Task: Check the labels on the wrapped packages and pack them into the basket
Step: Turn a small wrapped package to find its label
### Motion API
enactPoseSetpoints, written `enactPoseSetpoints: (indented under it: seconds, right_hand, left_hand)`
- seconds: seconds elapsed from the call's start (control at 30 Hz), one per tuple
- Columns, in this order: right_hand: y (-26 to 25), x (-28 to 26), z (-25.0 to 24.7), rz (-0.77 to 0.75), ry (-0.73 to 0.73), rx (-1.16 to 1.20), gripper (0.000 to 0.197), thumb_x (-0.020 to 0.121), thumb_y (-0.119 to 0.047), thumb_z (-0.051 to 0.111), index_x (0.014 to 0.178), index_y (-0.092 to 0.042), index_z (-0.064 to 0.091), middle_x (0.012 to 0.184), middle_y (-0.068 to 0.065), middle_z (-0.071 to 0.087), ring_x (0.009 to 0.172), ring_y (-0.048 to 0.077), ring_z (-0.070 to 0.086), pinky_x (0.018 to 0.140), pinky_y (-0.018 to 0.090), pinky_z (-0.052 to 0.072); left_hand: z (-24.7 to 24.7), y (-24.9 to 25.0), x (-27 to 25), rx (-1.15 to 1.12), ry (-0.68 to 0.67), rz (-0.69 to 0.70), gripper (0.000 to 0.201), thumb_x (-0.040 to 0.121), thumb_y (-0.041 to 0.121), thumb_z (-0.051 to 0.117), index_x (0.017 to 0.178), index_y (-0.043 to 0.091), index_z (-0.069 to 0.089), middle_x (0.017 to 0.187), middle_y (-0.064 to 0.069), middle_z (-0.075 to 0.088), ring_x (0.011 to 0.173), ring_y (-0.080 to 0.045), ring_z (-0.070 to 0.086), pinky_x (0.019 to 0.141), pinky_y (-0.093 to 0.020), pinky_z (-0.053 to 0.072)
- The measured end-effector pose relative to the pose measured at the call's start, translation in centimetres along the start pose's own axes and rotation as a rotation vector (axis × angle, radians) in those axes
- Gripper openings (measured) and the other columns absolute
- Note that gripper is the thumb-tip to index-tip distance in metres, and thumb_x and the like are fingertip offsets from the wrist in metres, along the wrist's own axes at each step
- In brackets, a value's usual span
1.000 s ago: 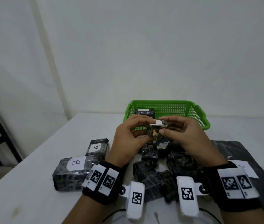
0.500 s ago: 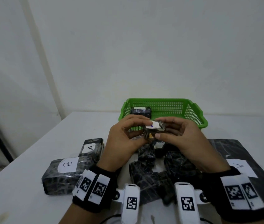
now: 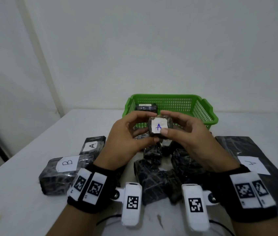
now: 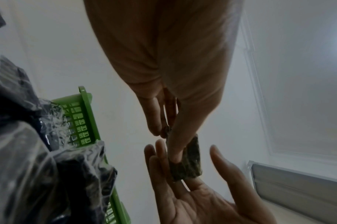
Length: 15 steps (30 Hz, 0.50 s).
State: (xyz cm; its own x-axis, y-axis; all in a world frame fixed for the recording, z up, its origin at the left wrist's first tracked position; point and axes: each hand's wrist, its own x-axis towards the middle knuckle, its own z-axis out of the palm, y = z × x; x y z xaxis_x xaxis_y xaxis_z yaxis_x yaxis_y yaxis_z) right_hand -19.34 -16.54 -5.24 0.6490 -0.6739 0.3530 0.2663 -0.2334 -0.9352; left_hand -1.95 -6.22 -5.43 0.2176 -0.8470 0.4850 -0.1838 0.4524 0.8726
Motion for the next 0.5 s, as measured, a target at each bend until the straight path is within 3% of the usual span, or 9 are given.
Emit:
enactPoseSetpoints:
  seconds: [0.07, 0.2, 0.3, 0.43, 0.5]
  right_hand:
    - [0.05, -0.06, 0.19, 0.041, 0.007, 0.048, 0.062, 0.068, -0.032, 0.085, 0.126, -0.014, 0.071, 0.117, 0.008, 0.079, 0.111, 0.027, 0.075, 0.102, 0.047, 0.056]
    - [0.34, -0.08, 0.80, 0.046, 0.100, 0.024, 0.043, 0.076, -0.024, 0.082, 0.114, -0.006, 0.077, 0.107, 0.013, 0.080, 0.104, 0.031, 0.077, 0.102, 0.054, 0.057]
    - [0.49, -0.09, 0.83, 0.041, 0.128, -0.005, 0.034, 0.080, -0.015, 0.083, 0.112, -0.006, 0.077, 0.105, 0.012, 0.081, 0.101, 0.029, 0.078, 0.097, 0.050, 0.060]
    - [0.03, -0.03, 0.86, 0.107, 0.063, 0.108, 0.049, 0.073, -0.012, 0.079, 0.118, 0.004, 0.069, 0.107, 0.018, 0.080, 0.102, 0.033, 0.078, 0.088, 0.040, 0.064]
    - [0.07, 0.04, 0.66, 0.109, 0.062, 0.109, 0.048, 0.071, -0.011, 0.080, 0.115, 0.004, 0.070, 0.104, 0.018, 0.080, 0.099, 0.033, 0.078, 0.086, 0.038, 0.065]
  left_hand:
    - [0.00, 0.01, -0.12, -0.001, 0.000, 0.000, 0.056, 0.071, -0.010, 0.083, 0.121, 0.005, 0.064, 0.122, -0.010, 0.069, 0.118, -0.026, 0.067, 0.101, -0.048, 0.054]
    - [0.14, 0.03, -0.23, 0.023, -0.019, -0.013, 0.057, 0.068, -0.011, 0.085, 0.120, 0.005, 0.064, 0.122, -0.011, 0.069, 0.116, -0.025, 0.067, 0.100, -0.045, 0.054]
    - [0.18, 0.01, -0.29, 0.016, -0.014, -0.032, 0.058, 0.067, -0.014, 0.084, 0.118, 0.004, 0.065, 0.120, -0.011, 0.070, 0.112, -0.025, 0.070, 0.097, -0.043, 0.056]
    - [-0.01, 0.14, -0.25, 0.010, 0.039, -0.016, 0.059, 0.066, -0.017, 0.083, 0.118, 0.002, 0.065, 0.119, -0.013, 0.070, 0.115, -0.025, 0.068, 0.095, -0.041, 0.058]
    - [-0.04, 0.28, -0.27, 0.013, 0.049, -0.013, 0.058, 0.065, -0.018, 0.083, 0.117, 0.000, 0.065, 0.119, -0.014, 0.070, 0.116, -0.025, 0.067, 0.095, -0.041, 0.058]
